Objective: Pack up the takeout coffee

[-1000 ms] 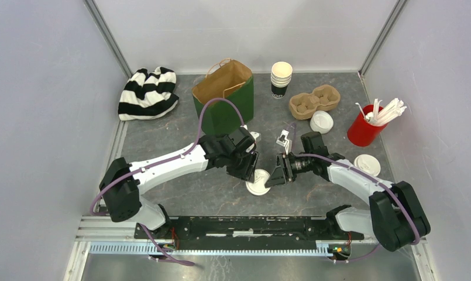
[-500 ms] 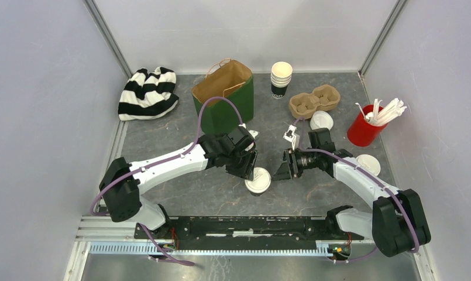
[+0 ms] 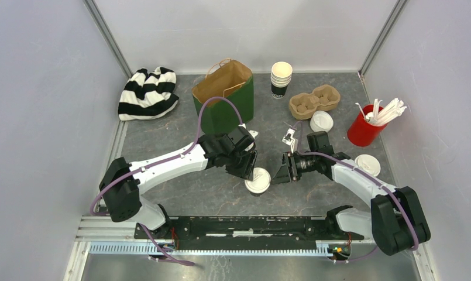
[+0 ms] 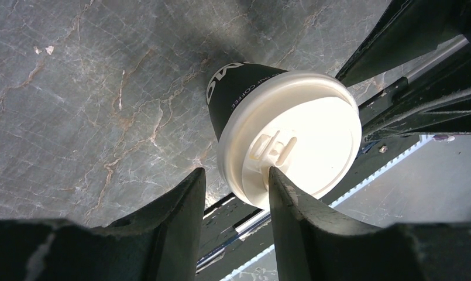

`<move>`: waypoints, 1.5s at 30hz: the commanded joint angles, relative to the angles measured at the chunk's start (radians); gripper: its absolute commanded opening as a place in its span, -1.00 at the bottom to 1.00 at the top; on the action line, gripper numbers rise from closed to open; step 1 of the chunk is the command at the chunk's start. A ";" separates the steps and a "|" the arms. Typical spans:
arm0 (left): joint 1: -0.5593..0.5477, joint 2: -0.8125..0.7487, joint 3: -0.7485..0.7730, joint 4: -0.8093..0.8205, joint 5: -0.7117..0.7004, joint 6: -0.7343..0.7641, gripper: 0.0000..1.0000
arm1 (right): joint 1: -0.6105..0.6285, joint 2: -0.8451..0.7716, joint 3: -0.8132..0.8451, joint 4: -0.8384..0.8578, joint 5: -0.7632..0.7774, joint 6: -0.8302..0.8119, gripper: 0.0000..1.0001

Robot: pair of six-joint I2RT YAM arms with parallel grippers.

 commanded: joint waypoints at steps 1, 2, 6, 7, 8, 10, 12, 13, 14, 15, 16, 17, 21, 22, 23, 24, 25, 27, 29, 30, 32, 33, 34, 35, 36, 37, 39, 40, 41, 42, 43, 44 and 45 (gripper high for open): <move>-0.002 0.021 -0.014 -0.018 -0.018 -0.018 0.02 | 0.010 0.002 -0.020 0.076 -0.045 0.022 0.05; -0.002 0.022 -0.013 -0.017 -0.017 -0.018 0.02 | 0.010 0.005 -0.027 0.089 -0.049 0.032 0.06; -0.002 0.026 -0.013 -0.016 -0.016 -0.018 0.01 | 0.012 0.016 -0.030 0.102 -0.039 0.041 0.08; -0.002 0.026 -0.014 -0.016 -0.015 -0.018 0.01 | 0.012 0.024 -0.030 0.099 -0.016 0.041 0.08; -0.002 0.026 -0.015 -0.015 -0.013 -0.018 0.01 | 0.011 0.034 -0.031 0.092 0.007 0.033 0.05; -0.002 0.025 -0.022 -0.011 -0.014 -0.018 0.01 | 0.011 0.058 -0.031 0.061 0.099 0.009 -0.08; -0.002 0.027 -0.029 -0.010 -0.017 -0.018 0.01 | 0.014 0.087 -0.033 0.005 0.249 -0.026 -0.34; -0.002 0.027 -0.033 -0.010 -0.017 -0.018 0.01 | 0.016 0.102 -0.042 -0.005 0.299 -0.035 -0.38; -0.002 0.027 -0.037 -0.008 -0.018 -0.018 0.01 | 0.017 0.115 -0.053 -0.011 0.351 -0.040 -0.38; -0.002 0.026 -0.043 -0.004 -0.021 -0.019 0.01 | 0.019 0.122 -0.065 -0.009 0.380 -0.043 -0.37; -0.002 0.024 -0.049 -0.001 -0.020 -0.020 0.01 | 0.022 0.129 -0.076 -0.009 0.403 -0.043 -0.36; -0.002 0.024 -0.052 0.001 -0.019 -0.020 0.01 | 0.024 0.131 -0.081 -0.007 0.415 -0.045 -0.35; -0.002 0.024 -0.051 0.001 -0.021 -0.014 0.01 | 0.040 0.114 -0.079 -0.013 0.477 -0.044 -0.34; -0.002 0.025 -0.047 0.000 -0.020 -0.011 0.01 | 0.045 0.114 -0.070 -0.028 0.497 -0.054 -0.34; -0.002 0.026 -0.038 0.000 -0.020 -0.010 0.01 | 0.047 0.117 -0.053 -0.053 0.495 -0.068 -0.33; -0.002 0.027 -0.025 -0.005 -0.020 -0.009 0.02 | 0.044 0.117 -0.036 -0.073 0.450 -0.082 -0.30; -0.001 0.027 -0.007 -0.011 -0.022 -0.008 0.04 | 0.044 0.108 -0.019 -0.082 0.391 -0.088 -0.25; -0.002 0.023 0.028 -0.016 -0.038 -0.002 0.09 | 0.041 0.043 0.004 -0.041 0.243 -0.042 -0.10; -0.002 0.025 0.049 -0.016 -0.048 0.015 0.12 | 0.039 -0.009 0.040 -0.014 0.163 0.002 0.01; -0.001 0.029 0.064 -0.016 -0.058 0.029 0.13 | 0.036 -0.024 0.075 -0.037 0.153 -0.001 0.03; -0.002 0.045 0.081 -0.016 -0.066 0.053 0.14 | 0.018 -0.022 0.139 -0.097 0.133 -0.029 0.10; -0.002 0.053 0.090 -0.016 -0.067 0.064 0.15 | 0.010 -0.016 0.160 -0.111 0.116 -0.035 0.11; -0.002 0.059 0.099 -0.017 -0.069 0.073 0.15 | 0.006 -0.009 0.176 -0.121 0.107 -0.038 0.12; -0.002 0.063 0.108 -0.018 -0.073 0.080 0.17 | 0.002 -0.005 0.186 -0.123 0.105 -0.038 0.16; -0.002 0.063 0.120 -0.025 -0.074 0.084 0.19 | 0.001 -0.002 0.192 -0.120 0.104 -0.039 0.19; -0.002 0.058 0.130 -0.031 -0.075 0.088 0.22 | 0.000 0.002 0.195 -0.112 0.097 -0.034 0.21; -0.002 0.041 0.144 -0.035 -0.092 0.095 0.29 | -0.003 0.013 0.197 -0.099 0.076 -0.023 0.23; -0.002 0.032 0.148 -0.038 -0.102 0.095 0.34 | -0.002 0.013 0.193 -0.084 0.072 -0.015 0.23; -0.002 0.023 0.153 -0.042 -0.105 0.093 0.42 | -0.005 0.013 0.192 -0.077 0.072 -0.008 0.25; -0.002 0.016 0.156 -0.048 -0.103 0.091 0.49 | -0.008 0.014 0.194 -0.075 0.075 -0.008 0.27; -0.002 0.009 0.159 -0.053 -0.099 0.084 0.57 | -0.010 0.019 0.198 -0.074 0.080 -0.010 0.30; -0.002 0.002 0.161 -0.058 -0.097 0.075 0.63 | -0.015 0.026 0.203 -0.071 0.084 -0.010 0.34; -0.002 -0.006 0.159 -0.061 -0.093 0.063 0.67 | -0.017 0.038 0.206 -0.061 0.091 -0.011 0.36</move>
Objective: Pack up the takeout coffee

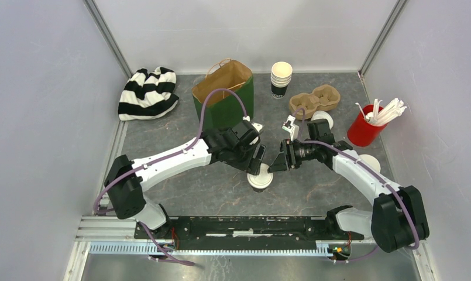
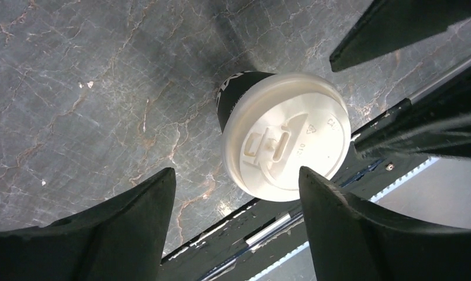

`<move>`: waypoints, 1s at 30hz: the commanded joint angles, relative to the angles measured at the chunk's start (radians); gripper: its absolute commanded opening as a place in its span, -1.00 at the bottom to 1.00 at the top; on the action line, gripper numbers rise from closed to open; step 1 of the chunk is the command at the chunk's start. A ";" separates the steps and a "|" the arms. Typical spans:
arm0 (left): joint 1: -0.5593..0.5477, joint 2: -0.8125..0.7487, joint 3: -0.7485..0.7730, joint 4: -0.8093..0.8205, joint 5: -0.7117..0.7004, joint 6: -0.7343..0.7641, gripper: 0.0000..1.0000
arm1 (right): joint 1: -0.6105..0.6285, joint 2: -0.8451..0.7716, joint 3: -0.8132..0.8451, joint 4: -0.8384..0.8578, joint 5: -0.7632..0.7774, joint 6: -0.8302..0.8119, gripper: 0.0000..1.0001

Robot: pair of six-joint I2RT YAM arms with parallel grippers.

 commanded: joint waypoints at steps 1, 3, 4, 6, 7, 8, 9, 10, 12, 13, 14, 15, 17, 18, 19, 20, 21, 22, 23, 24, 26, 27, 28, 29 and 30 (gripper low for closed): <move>0.000 -0.067 0.034 -0.018 -0.011 -0.004 0.69 | -0.013 0.038 0.040 0.047 0.008 -0.007 0.36; 0.000 -0.080 0.021 -0.015 0.008 -0.033 0.71 | -0.013 0.077 0.049 0.074 0.012 0.009 0.34; 0.000 -0.080 0.017 -0.014 0.034 -0.043 0.69 | -0.012 0.092 0.054 0.087 0.007 0.018 0.30; 0.000 -0.081 0.009 -0.013 0.041 -0.057 0.60 | -0.005 0.109 0.068 0.097 0.005 0.025 0.25; 0.000 -0.083 0.004 -0.012 0.038 -0.066 0.55 | -0.003 0.112 0.068 0.106 0.000 0.036 0.21; 0.000 -0.085 0.001 -0.009 0.033 -0.075 0.50 | 0.000 0.110 0.063 0.112 -0.005 0.046 0.17; 0.000 -0.088 -0.006 -0.005 0.030 -0.085 0.47 | 0.002 0.109 0.056 0.114 -0.006 0.054 0.15; 0.001 -0.092 -0.009 -0.002 0.031 -0.093 0.45 | 0.003 0.105 0.046 0.114 -0.006 0.060 0.13; 0.003 -0.090 -0.011 -0.003 0.037 -0.106 0.40 | 0.005 0.091 0.031 0.117 -0.007 0.070 0.12; 0.005 -0.091 -0.012 -0.004 0.040 -0.114 0.36 | 0.006 0.081 0.020 0.120 -0.003 0.073 0.13; 0.008 -0.096 -0.016 -0.005 0.047 -0.122 0.33 | 0.006 0.075 0.011 0.122 0.003 0.074 0.13; 0.014 -0.104 -0.020 -0.005 0.054 -0.129 0.32 | 0.008 0.069 0.005 0.119 0.012 0.074 0.15; 0.033 -0.126 -0.039 0.004 0.081 -0.145 0.34 | 0.006 0.062 -0.007 0.121 0.019 0.075 0.24; 0.048 -0.142 -0.053 0.019 0.104 -0.157 0.38 | 0.008 0.058 -0.012 0.122 0.019 0.077 0.30; 0.061 -0.158 -0.069 0.028 0.127 -0.173 0.39 | 0.007 0.056 -0.013 0.122 0.021 0.078 0.34; 0.078 -0.180 -0.088 0.049 0.152 -0.193 0.41 | 0.007 0.050 -0.013 0.120 0.025 0.078 0.37; 0.091 -0.202 -0.111 0.069 0.171 -0.219 0.43 | 0.007 0.048 -0.014 0.121 0.030 0.080 0.38; 0.101 -0.226 -0.136 0.091 0.188 -0.242 0.43 | 0.007 0.042 -0.014 0.121 0.034 0.080 0.40; 0.112 -0.246 -0.168 0.111 0.205 -0.271 0.43 | 0.006 0.040 -0.015 0.122 0.042 0.077 0.42; 0.123 -0.264 -0.191 0.121 0.215 -0.294 0.43 | 0.006 0.039 -0.015 0.118 0.049 0.076 0.43; 0.150 -0.299 -0.237 0.133 0.220 -0.356 0.34 | 0.006 0.043 -0.001 0.087 0.058 0.064 0.42; 0.161 -0.324 -0.266 0.164 0.230 -0.397 0.31 | 0.007 0.041 0.002 0.080 0.065 0.064 0.42; 0.169 -0.347 -0.295 0.205 0.248 -0.440 0.30 | 0.008 0.035 0.003 0.077 0.073 0.066 0.42; 0.174 -0.373 -0.332 0.256 0.255 -0.486 0.28 | 0.007 0.028 0.002 0.078 0.076 0.066 0.42; 0.175 -0.391 -0.368 0.300 0.256 -0.527 0.25 | 0.007 0.024 -0.002 0.082 0.078 0.063 0.42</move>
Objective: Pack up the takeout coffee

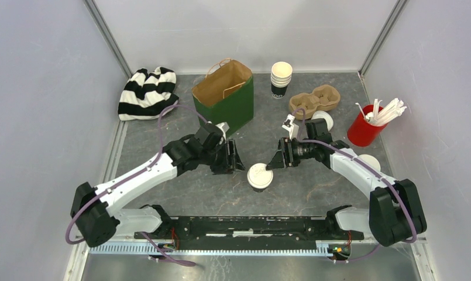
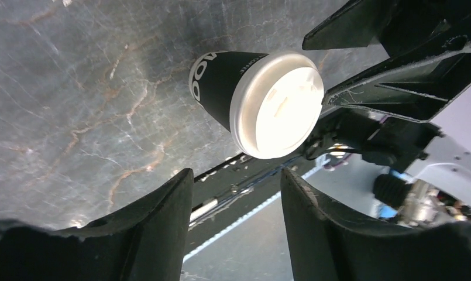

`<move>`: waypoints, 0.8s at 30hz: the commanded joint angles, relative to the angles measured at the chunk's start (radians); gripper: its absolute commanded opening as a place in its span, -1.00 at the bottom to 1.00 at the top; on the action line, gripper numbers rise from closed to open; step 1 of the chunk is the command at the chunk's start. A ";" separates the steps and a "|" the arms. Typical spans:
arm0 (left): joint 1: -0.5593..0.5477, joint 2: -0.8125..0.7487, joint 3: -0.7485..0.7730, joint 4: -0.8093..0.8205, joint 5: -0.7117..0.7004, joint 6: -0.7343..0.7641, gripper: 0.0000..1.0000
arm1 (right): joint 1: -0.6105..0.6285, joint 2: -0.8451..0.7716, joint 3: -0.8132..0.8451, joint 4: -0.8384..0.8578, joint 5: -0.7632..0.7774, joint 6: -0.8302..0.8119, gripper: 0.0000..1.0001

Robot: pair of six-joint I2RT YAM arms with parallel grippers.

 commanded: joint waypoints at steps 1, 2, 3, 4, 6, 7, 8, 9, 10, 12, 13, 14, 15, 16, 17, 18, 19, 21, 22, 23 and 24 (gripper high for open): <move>0.018 -0.092 -0.130 0.218 0.057 -0.250 0.21 | 0.004 -0.034 0.004 -0.001 0.039 -0.020 0.39; 0.019 -0.106 -0.165 0.252 0.052 -0.282 0.19 | 0.004 -0.032 0.004 -0.013 0.043 -0.032 0.35; 0.019 -0.124 -0.196 0.292 0.043 -0.313 0.17 | 0.005 -0.029 0.003 -0.021 0.044 -0.039 0.29; 0.019 -0.143 -0.233 0.331 0.032 -0.344 0.15 | 0.005 -0.029 -0.001 -0.023 0.042 -0.041 0.25; 0.019 -0.182 -0.319 0.426 0.020 -0.411 0.13 | 0.005 -0.031 -0.006 -0.015 0.038 -0.035 0.20; 0.019 -0.192 -0.362 0.474 0.018 -0.442 0.11 | 0.004 -0.031 -0.008 -0.006 0.029 -0.031 0.17; 0.019 -0.194 -0.404 0.518 0.022 -0.473 0.08 | 0.004 -0.029 -0.006 -0.004 0.022 -0.028 0.15; 0.019 -0.191 -0.417 0.554 0.029 -0.477 0.07 | 0.005 -0.027 -0.003 -0.004 0.020 -0.029 0.13; 0.019 -0.185 -0.422 0.567 0.028 -0.472 0.06 | 0.005 -0.024 -0.002 -0.002 0.017 -0.029 0.12; 0.019 -0.175 -0.417 0.551 0.008 -0.452 0.03 | 0.004 -0.021 -0.006 0.007 0.010 -0.022 0.11; 0.019 -0.171 -0.417 0.556 0.002 -0.448 0.01 | 0.005 -0.022 -0.012 0.016 0.005 -0.015 0.11; 0.019 -0.166 -0.423 0.576 0.001 -0.445 -0.01 | 0.006 -0.023 -0.017 0.027 0.000 -0.009 0.10; 0.019 -0.157 -0.425 0.598 0.007 -0.447 -0.02 | 0.006 -0.024 -0.020 0.033 -0.002 -0.005 0.08; 0.018 -0.148 -0.427 0.620 0.013 -0.445 -0.03 | 0.006 -0.025 -0.025 0.036 -0.005 -0.004 0.07; 0.017 -0.139 -0.426 0.629 0.021 -0.439 -0.03 | 0.005 -0.027 -0.027 0.038 -0.007 -0.002 0.07; 0.017 -0.130 -0.423 0.630 0.031 -0.436 -0.01 | 0.006 -0.027 -0.031 0.041 -0.011 -0.003 0.08; 0.017 -0.123 -0.425 0.630 0.038 -0.436 0.00 | 0.005 -0.028 -0.033 0.042 -0.011 -0.002 0.07; 0.017 -0.113 -0.431 0.654 0.044 -0.442 -0.03 | 0.006 -0.028 -0.036 0.044 -0.014 -0.003 0.07; 0.017 -0.109 -0.430 0.652 0.044 -0.444 -0.07 | 0.006 -0.028 -0.035 0.045 -0.015 -0.004 0.06; 0.017 -0.105 -0.428 0.653 0.044 -0.443 -0.09 | 0.006 -0.027 -0.036 0.045 -0.015 -0.004 0.05; 0.017 -0.101 -0.425 0.651 0.044 -0.439 -0.11 | 0.006 -0.025 -0.036 0.048 -0.016 -0.004 0.04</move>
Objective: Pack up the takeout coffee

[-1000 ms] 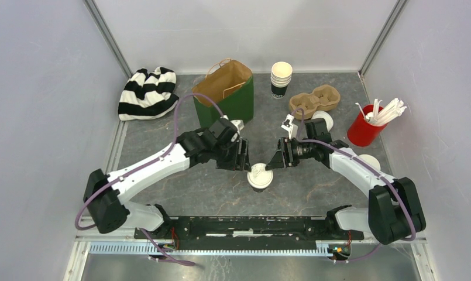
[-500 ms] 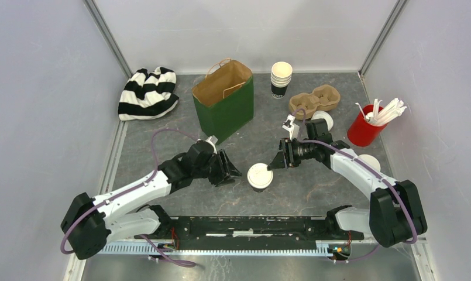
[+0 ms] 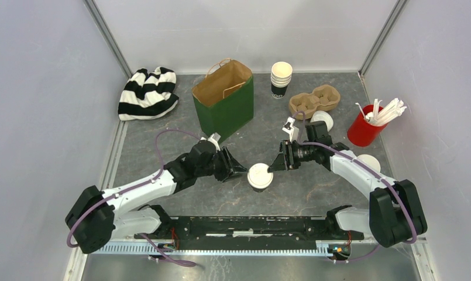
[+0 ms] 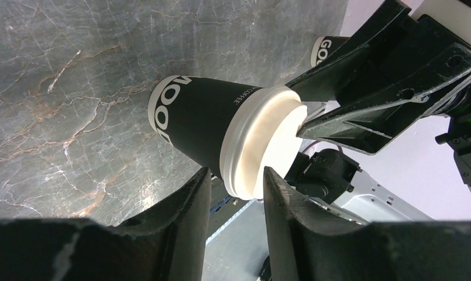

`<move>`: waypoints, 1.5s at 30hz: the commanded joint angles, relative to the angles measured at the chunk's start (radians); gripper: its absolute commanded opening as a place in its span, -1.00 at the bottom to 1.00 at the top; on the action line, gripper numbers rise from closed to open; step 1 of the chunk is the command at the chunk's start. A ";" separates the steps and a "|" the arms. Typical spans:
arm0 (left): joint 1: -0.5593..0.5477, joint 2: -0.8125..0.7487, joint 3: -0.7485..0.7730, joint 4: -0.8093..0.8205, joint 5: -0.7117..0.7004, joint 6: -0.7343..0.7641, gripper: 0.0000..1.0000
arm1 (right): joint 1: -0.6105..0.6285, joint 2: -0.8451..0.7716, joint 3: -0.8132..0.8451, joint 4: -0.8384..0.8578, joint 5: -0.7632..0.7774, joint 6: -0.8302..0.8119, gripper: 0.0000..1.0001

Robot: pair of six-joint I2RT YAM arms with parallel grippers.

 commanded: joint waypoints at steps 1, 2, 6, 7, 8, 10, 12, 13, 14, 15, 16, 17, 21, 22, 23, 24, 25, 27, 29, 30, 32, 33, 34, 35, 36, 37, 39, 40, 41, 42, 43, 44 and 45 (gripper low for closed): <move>0.003 0.020 0.008 0.066 0.018 -0.035 -0.13 | 0.007 -0.012 -0.004 0.049 -0.023 -0.002 0.02; 0.003 0.027 0.013 0.063 0.023 -0.032 -0.13 | 0.006 -0.010 -0.005 0.050 -0.026 -0.001 0.00; 0.002 0.052 0.025 0.060 0.043 -0.024 -0.18 | 0.008 -0.004 -0.013 0.056 -0.029 0.000 -0.05; 0.002 0.057 0.026 0.057 0.045 -0.022 -0.19 | 0.007 -0.004 -0.013 0.057 -0.031 0.001 -0.06; 0.002 0.062 0.029 0.055 0.046 -0.020 -0.21 | 0.007 -0.004 -0.012 0.058 -0.031 0.001 -0.06; 0.003 0.072 0.037 0.053 0.049 -0.013 -0.23 | 0.007 -0.004 -0.010 0.060 -0.031 0.003 -0.07; 0.003 0.082 0.048 0.018 0.049 -0.006 -0.23 | 0.008 -0.003 -0.012 0.060 -0.031 0.002 -0.07; 0.003 0.091 0.051 0.014 0.050 -0.002 -0.23 | 0.007 -0.002 -0.013 0.061 -0.031 0.003 -0.08; 0.002 0.099 0.054 0.012 0.051 0.001 -0.23 | 0.008 -0.001 -0.015 0.063 -0.031 0.002 -0.08; 0.002 0.106 0.059 0.004 0.052 0.004 -0.23 | 0.009 -0.001 -0.020 0.065 -0.029 0.002 -0.08; 0.002 0.114 0.067 -0.015 0.048 0.016 -0.23 | 0.009 -0.001 -0.023 0.065 -0.026 0.001 -0.09; 0.002 0.122 0.078 -0.043 0.040 0.030 -0.23 | 0.009 -0.001 -0.029 0.061 -0.016 0.001 -0.10; -0.014 0.139 0.102 -0.165 -0.015 0.088 -0.26 | 0.008 -0.012 -0.076 0.069 0.023 0.005 -0.14; -0.024 0.140 0.104 -0.185 -0.033 0.099 -0.27 | 0.009 -0.015 -0.093 0.075 0.031 0.009 -0.17; -0.036 0.145 0.103 -0.203 -0.050 0.108 -0.28 | 0.009 -0.018 -0.108 0.081 0.039 0.012 -0.18; -0.049 0.149 0.103 -0.223 -0.063 0.116 -0.29 | 0.008 -0.021 -0.125 0.089 0.045 0.015 -0.21; -0.060 0.157 0.105 -0.238 -0.074 0.126 -0.30 | 0.007 -0.022 -0.143 0.094 0.050 0.015 -0.22; -0.078 0.167 0.114 -0.269 -0.100 0.145 -0.31 | 0.007 -0.019 -0.164 0.096 0.047 0.016 -0.23; -0.089 0.171 0.134 -0.283 -0.119 0.165 -0.30 | 0.008 -0.025 -0.163 0.089 0.029 0.023 -0.23; -0.095 0.163 0.149 -0.283 -0.135 0.175 -0.30 | 0.006 -0.035 -0.159 0.085 0.022 0.028 -0.23; -0.097 0.150 0.195 -0.284 -0.158 0.194 -0.24 | 0.006 -0.058 -0.149 0.069 0.007 0.032 -0.21; -0.097 0.149 0.216 -0.284 -0.169 0.202 -0.20 | 0.008 -0.061 -0.145 0.063 -0.003 0.034 -0.21; -0.097 0.150 0.239 -0.285 -0.174 0.208 -0.16 | 0.008 -0.065 -0.143 0.054 -0.007 0.033 -0.19; -0.097 0.154 0.259 -0.287 -0.176 0.210 -0.11 | 0.009 -0.067 -0.143 0.048 -0.008 0.033 -0.18; -0.097 0.157 0.275 -0.287 -0.175 0.209 -0.04 | 0.010 -0.070 -0.146 0.049 -0.006 0.036 -0.17; -0.097 0.157 0.289 -0.287 -0.174 0.205 0.01 | 0.011 -0.071 -0.147 0.049 -0.005 0.040 -0.16; -0.097 0.144 0.307 -0.296 -0.180 0.197 0.13 | 0.010 -0.073 -0.144 0.057 -0.003 0.055 -0.14; -0.098 0.131 0.313 -0.310 -0.186 0.193 0.22 | 0.010 -0.074 -0.139 0.061 -0.002 0.065 -0.12; -0.097 0.115 0.319 -0.324 -0.204 0.190 0.32 | 0.011 -0.079 -0.132 0.067 -0.001 0.073 -0.09; -0.098 0.098 0.323 -0.333 -0.210 0.189 0.40 | 0.012 -0.083 -0.127 0.070 0.002 0.082 -0.04; -0.098 0.080 0.323 -0.334 -0.214 0.191 0.47 | 0.013 -0.087 -0.120 0.070 0.007 0.089 0.01; -0.098 0.068 0.322 -0.321 -0.199 0.205 0.52 | 0.013 -0.091 -0.114 0.072 0.009 0.099 0.05; -0.099 0.064 0.320 -0.301 -0.181 0.224 0.55 | 0.015 -0.096 -0.111 0.074 0.012 0.104 0.09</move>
